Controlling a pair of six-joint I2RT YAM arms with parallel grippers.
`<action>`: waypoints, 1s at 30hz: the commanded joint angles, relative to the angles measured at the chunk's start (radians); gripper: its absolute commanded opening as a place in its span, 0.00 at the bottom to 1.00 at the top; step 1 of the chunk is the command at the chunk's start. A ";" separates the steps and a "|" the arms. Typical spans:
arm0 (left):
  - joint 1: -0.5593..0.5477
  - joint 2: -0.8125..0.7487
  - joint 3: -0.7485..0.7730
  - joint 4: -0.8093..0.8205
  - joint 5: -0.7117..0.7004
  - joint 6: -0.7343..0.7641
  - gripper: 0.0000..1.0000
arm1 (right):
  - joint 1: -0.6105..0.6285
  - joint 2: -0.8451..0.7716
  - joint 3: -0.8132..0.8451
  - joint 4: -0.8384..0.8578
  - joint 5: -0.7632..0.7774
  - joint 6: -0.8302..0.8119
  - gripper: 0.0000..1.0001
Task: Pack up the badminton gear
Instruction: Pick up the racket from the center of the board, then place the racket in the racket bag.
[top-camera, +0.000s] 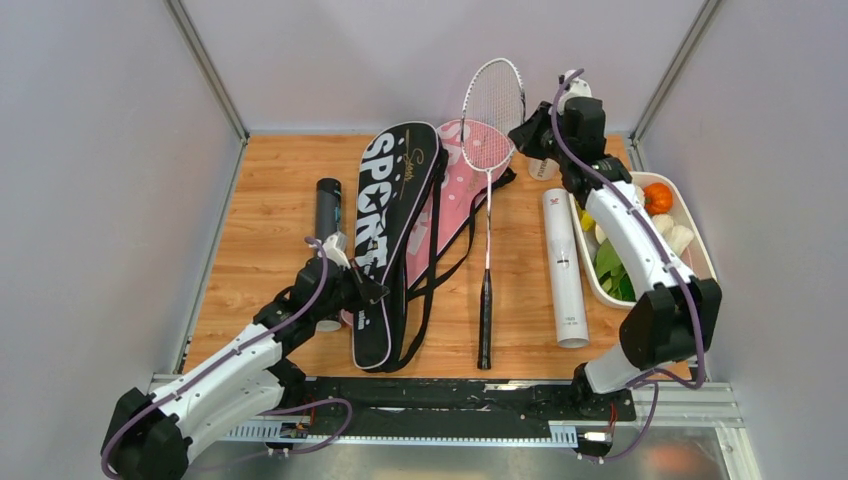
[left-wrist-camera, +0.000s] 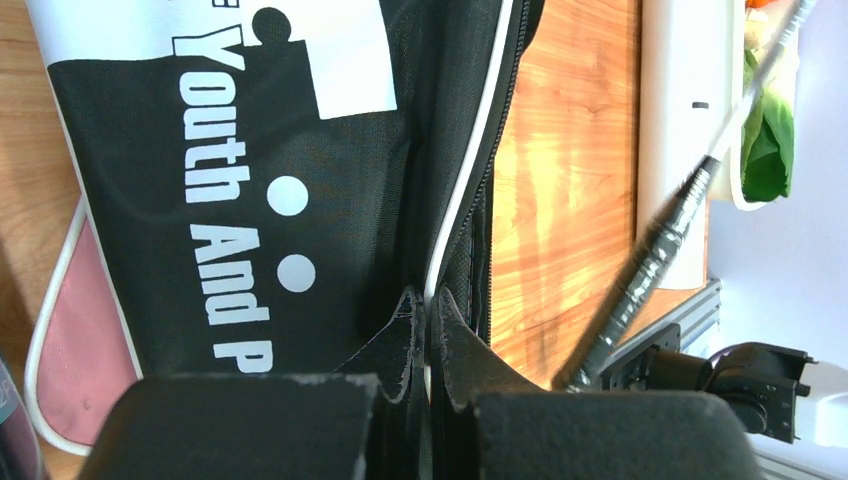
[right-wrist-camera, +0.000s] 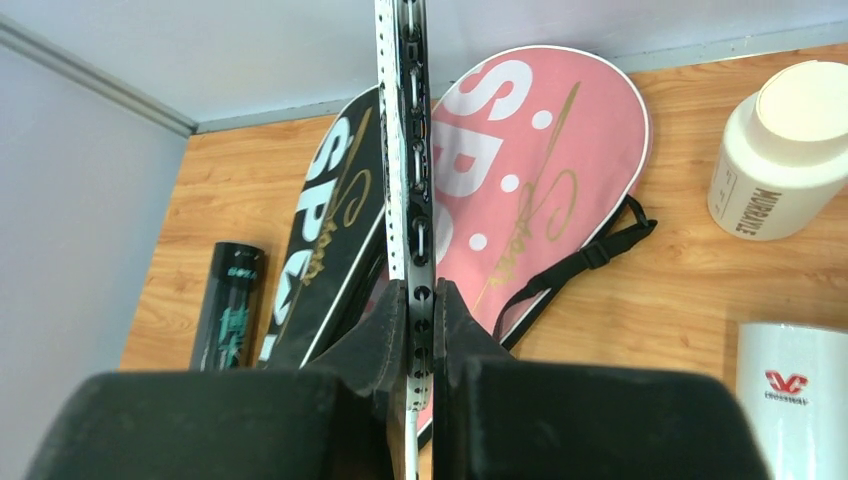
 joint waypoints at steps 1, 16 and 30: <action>0.006 0.016 -0.013 0.087 -0.007 -0.006 0.00 | 0.002 -0.184 -0.028 -0.079 -0.091 0.003 0.00; 0.006 0.045 0.013 0.142 0.027 -0.003 0.00 | 0.009 -0.559 -0.677 -0.023 -0.584 0.290 0.00; 0.006 0.114 0.022 0.219 0.106 0.022 0.00 | 0.013 -0.567 -0.959 0.342 -0.764 0.544 0.00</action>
